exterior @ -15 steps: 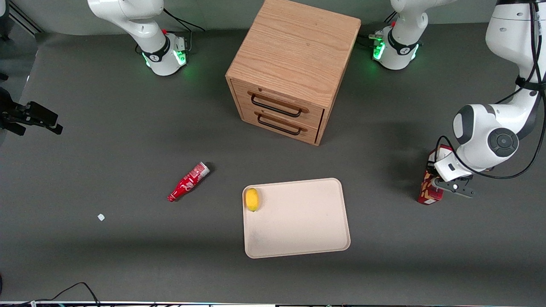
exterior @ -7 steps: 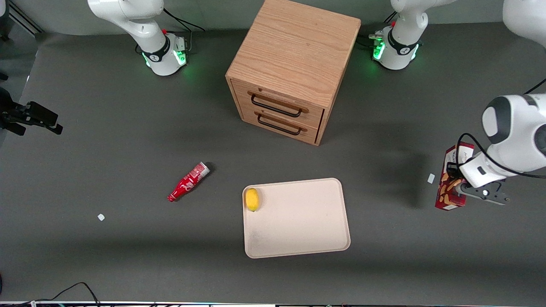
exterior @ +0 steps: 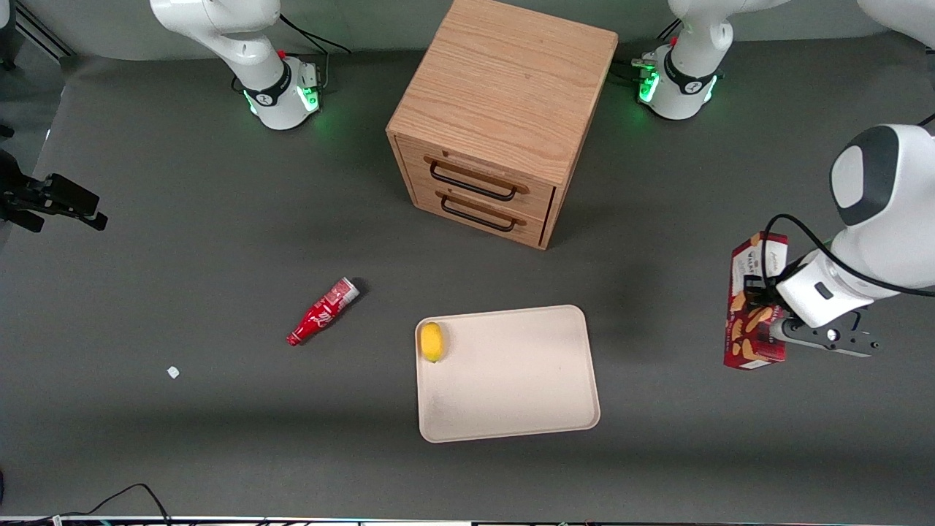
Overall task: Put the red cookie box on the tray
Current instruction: 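Carry the held box over the cream tray and lower it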
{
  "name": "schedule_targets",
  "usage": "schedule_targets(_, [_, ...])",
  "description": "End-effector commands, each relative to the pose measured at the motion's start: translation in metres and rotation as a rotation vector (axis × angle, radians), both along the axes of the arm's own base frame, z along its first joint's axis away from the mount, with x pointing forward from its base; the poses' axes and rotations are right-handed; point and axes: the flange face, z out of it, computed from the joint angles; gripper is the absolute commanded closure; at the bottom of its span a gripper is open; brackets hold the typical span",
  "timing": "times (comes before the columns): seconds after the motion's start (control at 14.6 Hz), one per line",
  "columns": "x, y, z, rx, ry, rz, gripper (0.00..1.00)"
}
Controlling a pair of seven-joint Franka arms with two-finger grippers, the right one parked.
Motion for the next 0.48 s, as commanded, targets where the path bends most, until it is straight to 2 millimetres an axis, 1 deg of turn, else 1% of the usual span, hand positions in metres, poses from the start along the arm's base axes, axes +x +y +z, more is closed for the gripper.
schedule_targets(0.0, [0.019,-0.041,0.005,-0.041,0.013,0.075,1.00])
schedule_targets(0.07, [0.025,-0.061,0.000,-0.056,0.010,0.120,1.00])
schedule_targets(0.21, [0.039,-0.113,-0.025,-0.088,0.002,0.212,1.00])
schedule_targets(0.27, [0.044,-0.135,-0.044,-0.106,-0.008,0.255,1.00])
schedule_targets(0.41, [0.051,-0.168,-0.085,-0.120,-0.042,0.284,1.00])
